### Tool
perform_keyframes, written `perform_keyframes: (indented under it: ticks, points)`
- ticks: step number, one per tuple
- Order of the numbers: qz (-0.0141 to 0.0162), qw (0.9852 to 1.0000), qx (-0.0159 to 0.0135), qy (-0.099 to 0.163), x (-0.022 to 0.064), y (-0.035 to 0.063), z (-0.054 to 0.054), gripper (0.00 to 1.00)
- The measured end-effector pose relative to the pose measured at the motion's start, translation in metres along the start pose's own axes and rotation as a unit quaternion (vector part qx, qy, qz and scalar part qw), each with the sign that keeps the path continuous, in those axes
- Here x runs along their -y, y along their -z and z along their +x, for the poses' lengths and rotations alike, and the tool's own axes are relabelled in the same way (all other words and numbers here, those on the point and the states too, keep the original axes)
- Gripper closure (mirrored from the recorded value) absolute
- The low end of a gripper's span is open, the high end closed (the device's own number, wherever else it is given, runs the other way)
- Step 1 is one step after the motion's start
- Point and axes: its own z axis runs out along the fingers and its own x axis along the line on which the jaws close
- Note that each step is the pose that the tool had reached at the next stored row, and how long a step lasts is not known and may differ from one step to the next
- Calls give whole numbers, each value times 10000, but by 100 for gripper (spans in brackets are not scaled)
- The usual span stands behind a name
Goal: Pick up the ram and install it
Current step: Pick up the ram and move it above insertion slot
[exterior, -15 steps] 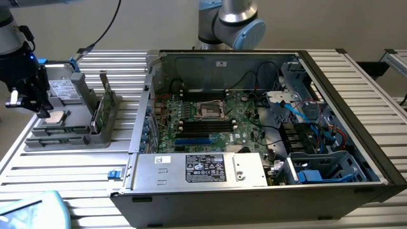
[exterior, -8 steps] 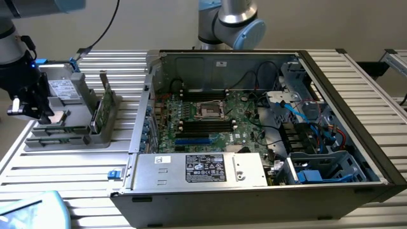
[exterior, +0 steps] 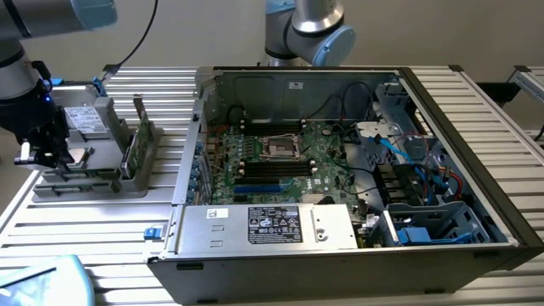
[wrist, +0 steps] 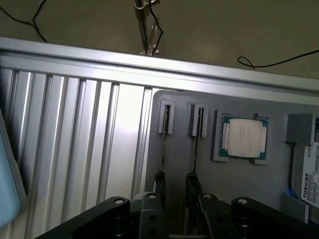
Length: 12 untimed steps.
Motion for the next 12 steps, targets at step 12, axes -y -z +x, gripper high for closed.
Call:
perform_keyframes:
  ticks: [12]
  points:
    - [-1,10000,4,77,29,-212,137,69]
